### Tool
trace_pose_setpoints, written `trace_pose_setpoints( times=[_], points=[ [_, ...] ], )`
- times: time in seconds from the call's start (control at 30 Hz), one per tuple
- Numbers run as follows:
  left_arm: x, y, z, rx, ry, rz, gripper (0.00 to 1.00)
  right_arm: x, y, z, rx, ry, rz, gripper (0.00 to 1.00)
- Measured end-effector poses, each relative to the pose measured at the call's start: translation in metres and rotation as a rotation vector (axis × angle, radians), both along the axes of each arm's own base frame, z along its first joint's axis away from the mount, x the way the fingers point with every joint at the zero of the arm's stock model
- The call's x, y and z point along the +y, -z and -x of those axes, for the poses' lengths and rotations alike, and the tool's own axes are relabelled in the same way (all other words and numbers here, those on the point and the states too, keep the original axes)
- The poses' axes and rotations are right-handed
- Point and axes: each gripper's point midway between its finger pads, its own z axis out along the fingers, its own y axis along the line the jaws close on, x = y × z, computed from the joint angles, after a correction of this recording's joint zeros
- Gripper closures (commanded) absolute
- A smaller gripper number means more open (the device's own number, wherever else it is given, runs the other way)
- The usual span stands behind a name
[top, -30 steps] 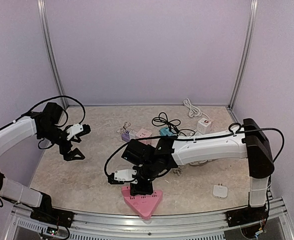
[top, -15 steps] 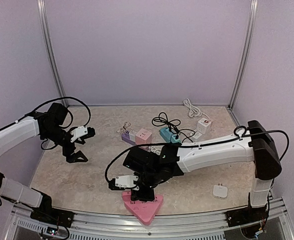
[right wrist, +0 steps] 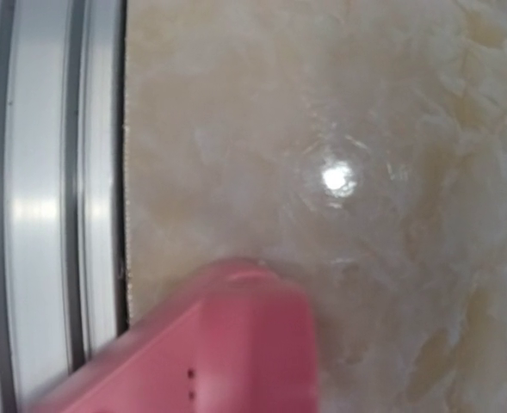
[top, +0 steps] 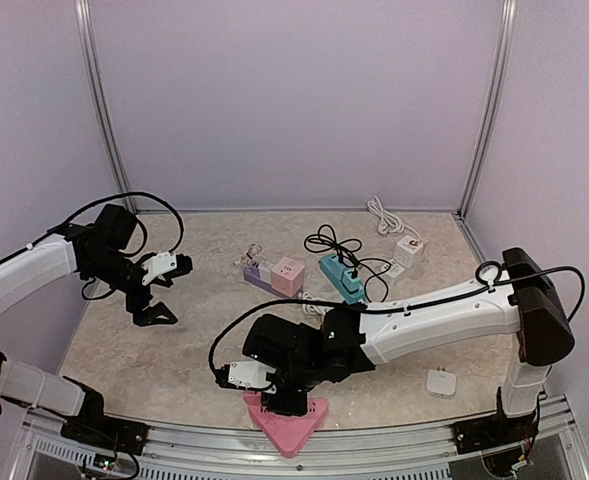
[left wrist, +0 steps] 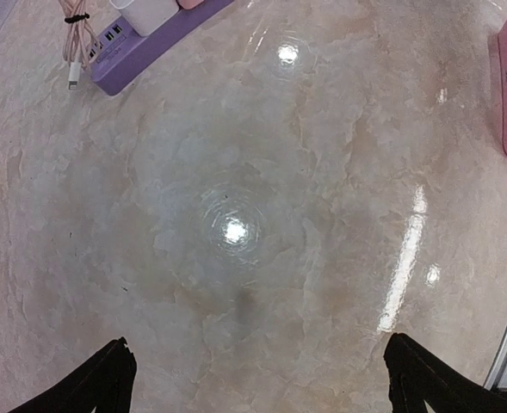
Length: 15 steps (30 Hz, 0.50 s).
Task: Insert the plug
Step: Insert the plug into the socket.
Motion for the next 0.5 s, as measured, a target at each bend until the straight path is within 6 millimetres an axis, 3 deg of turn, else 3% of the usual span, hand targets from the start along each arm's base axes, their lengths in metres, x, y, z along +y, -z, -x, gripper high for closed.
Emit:
trace_pose_setpoints(
  times=[0.5],
  points=[
    [-0.016, -0.005, 0.010, -0.018, 0.066, 0.003, 0.01, 0.001, 0.000, 0.002, -0.019, 0.034, -0.004, 0.96]
  ],
)
